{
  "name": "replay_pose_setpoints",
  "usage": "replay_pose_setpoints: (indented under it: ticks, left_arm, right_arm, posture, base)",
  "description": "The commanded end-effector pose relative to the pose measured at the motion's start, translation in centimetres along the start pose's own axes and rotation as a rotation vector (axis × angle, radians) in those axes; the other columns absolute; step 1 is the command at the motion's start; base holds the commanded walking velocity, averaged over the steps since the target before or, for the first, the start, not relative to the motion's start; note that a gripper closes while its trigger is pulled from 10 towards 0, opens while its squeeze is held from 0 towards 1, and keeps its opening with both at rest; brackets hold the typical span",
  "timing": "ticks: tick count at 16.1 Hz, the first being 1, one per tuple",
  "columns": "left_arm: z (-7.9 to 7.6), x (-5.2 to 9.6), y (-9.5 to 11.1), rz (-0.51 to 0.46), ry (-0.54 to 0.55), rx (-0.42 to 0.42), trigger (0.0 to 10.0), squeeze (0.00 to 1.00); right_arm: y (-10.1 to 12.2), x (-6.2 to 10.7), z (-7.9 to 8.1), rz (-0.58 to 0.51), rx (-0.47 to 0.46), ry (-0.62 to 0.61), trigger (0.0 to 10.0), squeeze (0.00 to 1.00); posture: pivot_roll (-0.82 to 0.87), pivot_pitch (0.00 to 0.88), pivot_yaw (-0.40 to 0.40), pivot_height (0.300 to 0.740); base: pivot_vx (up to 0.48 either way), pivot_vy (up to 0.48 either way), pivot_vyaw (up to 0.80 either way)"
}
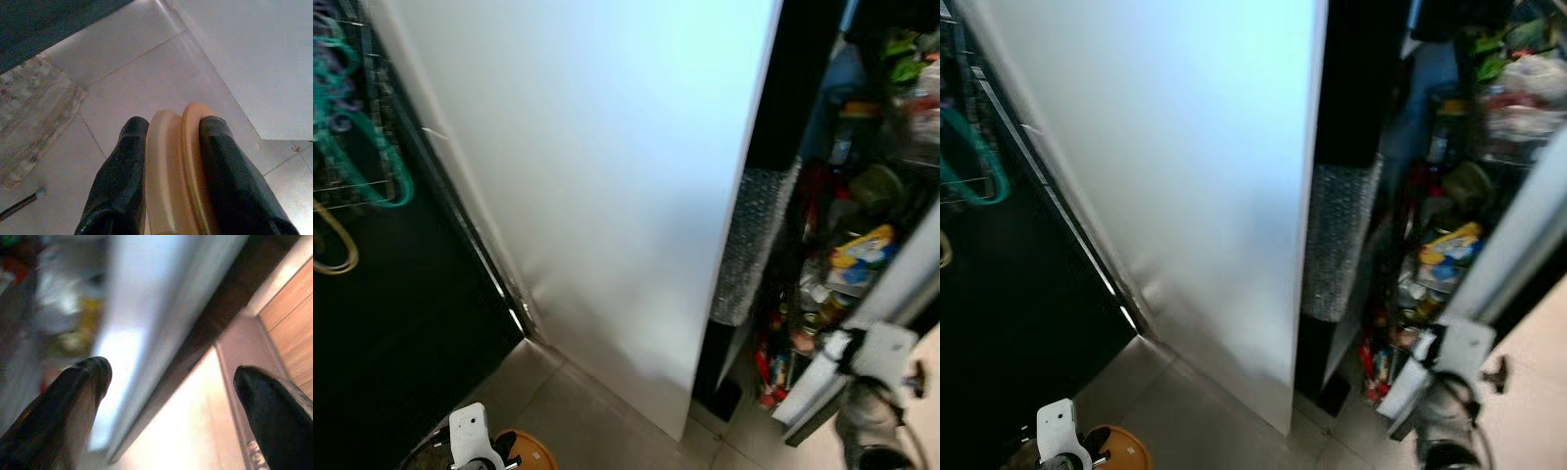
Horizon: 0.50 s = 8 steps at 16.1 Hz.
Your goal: Restocking fridge
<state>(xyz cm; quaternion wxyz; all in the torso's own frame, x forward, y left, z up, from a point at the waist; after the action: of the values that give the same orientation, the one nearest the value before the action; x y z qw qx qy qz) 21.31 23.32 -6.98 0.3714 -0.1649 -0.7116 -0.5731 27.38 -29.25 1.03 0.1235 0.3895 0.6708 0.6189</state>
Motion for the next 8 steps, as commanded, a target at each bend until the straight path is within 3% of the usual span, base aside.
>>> replay_pose_setpoints:
  ticks: [1, 7, 8]
  left_arm:
    - [0.2, 0.1, -0.5, 0.025, 0.005, -0.015, 10.0, 0.0]
    - [-0.3, 0.0, -0.5, 0.023, -0.001, -0.016, 10.0, 0.0]
    - [-0.5, 0.0, -0.6, 0.024, -0.005, -0.017, 10.0, 0.0]
  right_arm:
    - [-1.6, 0.6, 0.3, 0.095, -0.054, 0.0, 10.0, 0.0]
    - [-4.3, 2.0, 1.5, 0.211, 0.003, 0.083, 10.0, 0.0]
    - [-5.3, 2.6, 2.1, 0.242, 0.06, 0.165, 10.0, 0.0]
  posture:
    - [0.0, 0.0, 0.067, 0.74]
    - [-0.01, 0.0, 0.067, 0.74]
    - [-0.01, 0.0, 0.066, 0.74]
  base:
    - [0.0, 0.0, 0.0]
    - [0.0, 0.0, 0.0]
    - [0.0, 0.0, 0.0]
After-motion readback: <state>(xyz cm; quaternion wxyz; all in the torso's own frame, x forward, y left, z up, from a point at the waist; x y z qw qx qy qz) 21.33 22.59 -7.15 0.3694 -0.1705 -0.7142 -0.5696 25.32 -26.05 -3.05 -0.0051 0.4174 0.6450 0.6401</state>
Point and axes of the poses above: a point about 5 cm out from each wrist's last joint towards the gripper, its own x axis pointing back from the gripper into the wrist, its own y axis along the axis of the wrist's last joint, z = x × y, the point moved 1 cm from there along -x, pointing out of the wrist towards the gripper, and after that the axes turned 2 degrees about -x, right-handed, at the moved point
